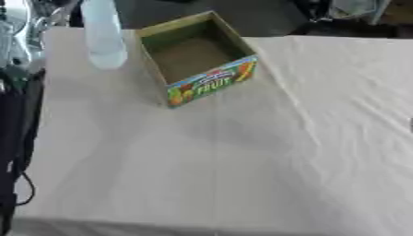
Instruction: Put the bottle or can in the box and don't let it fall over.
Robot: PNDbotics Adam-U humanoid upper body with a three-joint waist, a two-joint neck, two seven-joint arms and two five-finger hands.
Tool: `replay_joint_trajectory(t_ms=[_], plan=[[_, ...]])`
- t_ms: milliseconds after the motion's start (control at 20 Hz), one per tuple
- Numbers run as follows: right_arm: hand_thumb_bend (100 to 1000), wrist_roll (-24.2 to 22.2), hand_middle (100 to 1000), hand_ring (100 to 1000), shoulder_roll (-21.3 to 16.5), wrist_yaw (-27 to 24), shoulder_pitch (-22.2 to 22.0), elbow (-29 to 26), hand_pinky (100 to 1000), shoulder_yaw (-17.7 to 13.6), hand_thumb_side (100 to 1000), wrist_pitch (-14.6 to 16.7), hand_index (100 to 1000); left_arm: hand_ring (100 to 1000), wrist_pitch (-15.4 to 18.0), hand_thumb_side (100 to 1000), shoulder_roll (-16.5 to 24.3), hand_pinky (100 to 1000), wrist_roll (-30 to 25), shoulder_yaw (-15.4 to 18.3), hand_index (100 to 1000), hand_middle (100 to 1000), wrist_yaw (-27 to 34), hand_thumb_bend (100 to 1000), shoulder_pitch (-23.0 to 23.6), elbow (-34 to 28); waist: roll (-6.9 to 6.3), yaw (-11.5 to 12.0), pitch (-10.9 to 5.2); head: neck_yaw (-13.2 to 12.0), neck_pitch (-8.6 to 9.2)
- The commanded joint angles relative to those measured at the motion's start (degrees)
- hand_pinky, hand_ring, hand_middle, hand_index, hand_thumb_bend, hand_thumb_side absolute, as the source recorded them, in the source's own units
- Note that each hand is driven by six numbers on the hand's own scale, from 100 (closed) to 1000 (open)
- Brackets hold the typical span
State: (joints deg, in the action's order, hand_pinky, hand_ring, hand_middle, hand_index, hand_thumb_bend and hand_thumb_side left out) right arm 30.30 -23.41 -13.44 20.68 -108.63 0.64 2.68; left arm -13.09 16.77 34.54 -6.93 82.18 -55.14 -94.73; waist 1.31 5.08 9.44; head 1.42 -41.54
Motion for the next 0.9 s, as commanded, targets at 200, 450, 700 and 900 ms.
replay_joint_trajectory(t_ms=[200, 450, 700, 900], plan=[[100, -0.65, 928, 943, -0.06, -0.65, 1.95, -1.93, 1000, 0.25, 740, -0.08, 879, 100, -1.69, 1000, -0.99, 100, -2.73, -0.59, 1000, 100, -1.41, 696, -5.54, 7.39, 0.64, -1.09, 0.4, 0.2, 2.5], [100, -1.3, 928, 943, 0.42, -1.09, 4.04, -2.43, 1000, 1.02, 741, -0.24, 879, 100, -2.48, 1000, -1.02, 100, -7.1, -0.26, 991, 100, -4.1, 679, -9.62, 12.89, 0.37, -3.32, 2.3, -0.99, 4.86], [100, -2.28, 929, 943, 1.1, -1.56, 6.25, -3.0, 1000, 1.99, 744, -0.39, 880, 100, -2.09, 1000, -1.0, 100, -10.73, 0.74, 979, 100, -6.95, 679, -11.74, 17.74, -0.22, -6.07, 4.11, -2.94, 6.43], [100, -2.77, 930, 944, 1.36, -1.77, 7.16, -3.17, 1000, 2.54, 747, -0.58, 880, 100, -1.8, 1000, -0.86, 100, -12.91, 1.4, 975, 100, -8.59, 679, -13.04, 21.14, -0.57, -7.36, 5.22, -4.15, 7.03]])
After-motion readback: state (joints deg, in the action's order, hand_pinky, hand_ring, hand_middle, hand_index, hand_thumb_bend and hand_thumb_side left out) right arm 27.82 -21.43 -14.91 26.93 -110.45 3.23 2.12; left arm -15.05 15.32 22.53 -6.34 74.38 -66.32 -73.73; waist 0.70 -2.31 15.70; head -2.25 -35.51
